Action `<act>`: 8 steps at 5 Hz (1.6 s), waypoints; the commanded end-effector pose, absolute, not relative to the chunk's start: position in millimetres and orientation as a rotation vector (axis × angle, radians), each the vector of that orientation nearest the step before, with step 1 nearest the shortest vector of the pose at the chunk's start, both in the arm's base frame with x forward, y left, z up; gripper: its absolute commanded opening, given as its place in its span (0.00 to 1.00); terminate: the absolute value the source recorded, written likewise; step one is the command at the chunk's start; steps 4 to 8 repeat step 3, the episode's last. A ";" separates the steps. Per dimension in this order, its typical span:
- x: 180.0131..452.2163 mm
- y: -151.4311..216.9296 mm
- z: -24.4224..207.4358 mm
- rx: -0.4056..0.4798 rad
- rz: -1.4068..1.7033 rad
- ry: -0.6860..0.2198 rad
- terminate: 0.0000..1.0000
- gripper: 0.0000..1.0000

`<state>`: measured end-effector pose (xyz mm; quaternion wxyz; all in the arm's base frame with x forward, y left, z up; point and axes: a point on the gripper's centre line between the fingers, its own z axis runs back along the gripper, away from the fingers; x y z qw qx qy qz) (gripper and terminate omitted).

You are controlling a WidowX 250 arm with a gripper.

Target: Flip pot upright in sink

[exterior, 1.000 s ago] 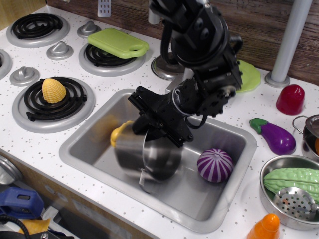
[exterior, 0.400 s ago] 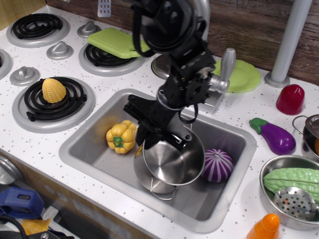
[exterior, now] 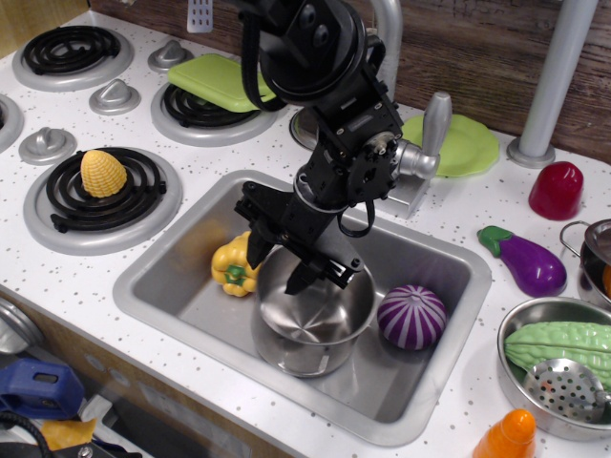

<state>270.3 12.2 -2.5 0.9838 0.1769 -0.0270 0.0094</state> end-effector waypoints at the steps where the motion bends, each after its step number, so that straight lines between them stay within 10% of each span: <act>1: 278.0 12.0 14.2 0.348 0.032 -0.115 0.00 1.00; 2: 278.0 12.0 14.2 0.348 0.032 -0.115 0.00 1.00; 3: 278.0 12.0 14.2 0.348 0.032 -0.115 1.00 1.00; 8: 278.0 12.0 14.2 0.348 0.032 -0.115 1.00 1.00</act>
